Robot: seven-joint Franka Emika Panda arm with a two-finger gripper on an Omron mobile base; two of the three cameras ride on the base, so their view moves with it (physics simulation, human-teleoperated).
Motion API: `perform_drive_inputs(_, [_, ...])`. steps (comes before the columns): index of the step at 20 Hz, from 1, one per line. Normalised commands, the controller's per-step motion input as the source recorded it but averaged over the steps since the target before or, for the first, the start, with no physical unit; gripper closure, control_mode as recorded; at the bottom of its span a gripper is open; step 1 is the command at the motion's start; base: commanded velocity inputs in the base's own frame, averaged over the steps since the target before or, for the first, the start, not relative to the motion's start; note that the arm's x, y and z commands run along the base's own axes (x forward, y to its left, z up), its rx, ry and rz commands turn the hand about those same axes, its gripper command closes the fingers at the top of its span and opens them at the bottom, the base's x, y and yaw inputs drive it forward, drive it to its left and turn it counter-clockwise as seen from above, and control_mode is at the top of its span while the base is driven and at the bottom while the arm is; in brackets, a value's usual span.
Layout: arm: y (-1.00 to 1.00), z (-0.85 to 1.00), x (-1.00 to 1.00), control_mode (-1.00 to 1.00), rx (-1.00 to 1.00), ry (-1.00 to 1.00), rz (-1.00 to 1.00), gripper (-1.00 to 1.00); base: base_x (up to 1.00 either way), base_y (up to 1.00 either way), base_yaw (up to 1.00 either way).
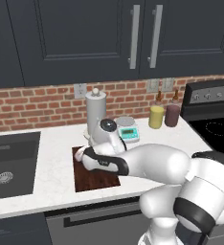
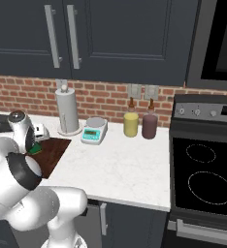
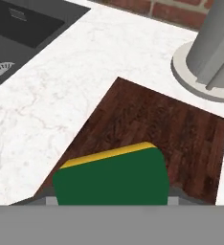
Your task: Pick up the sponge from the counter and clean the cutting board by briefly scrubbing or pressing down on the cutting board. Once finished, release the sponge.
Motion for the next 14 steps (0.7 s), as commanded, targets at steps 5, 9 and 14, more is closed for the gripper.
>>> perform_drive_inputs(5, [0.00, -0.21, 0.09, -1.00, 0.08, -0.20, -0.02, 1.00, 0.00, 0.00, 0.00])
perform_drive_inputs(9, [0.00, -0.32, 0.04, -1.00, 0.28, -0.04, 0.00, 1.00, 0.00, 0.00, 0.00])
perform_drive_inputs(14, [0.00, -0.29, 0.00, -1.00, 0.30, 0.00, 0.00, 1.00, 0.00, 0.00, 0.00])
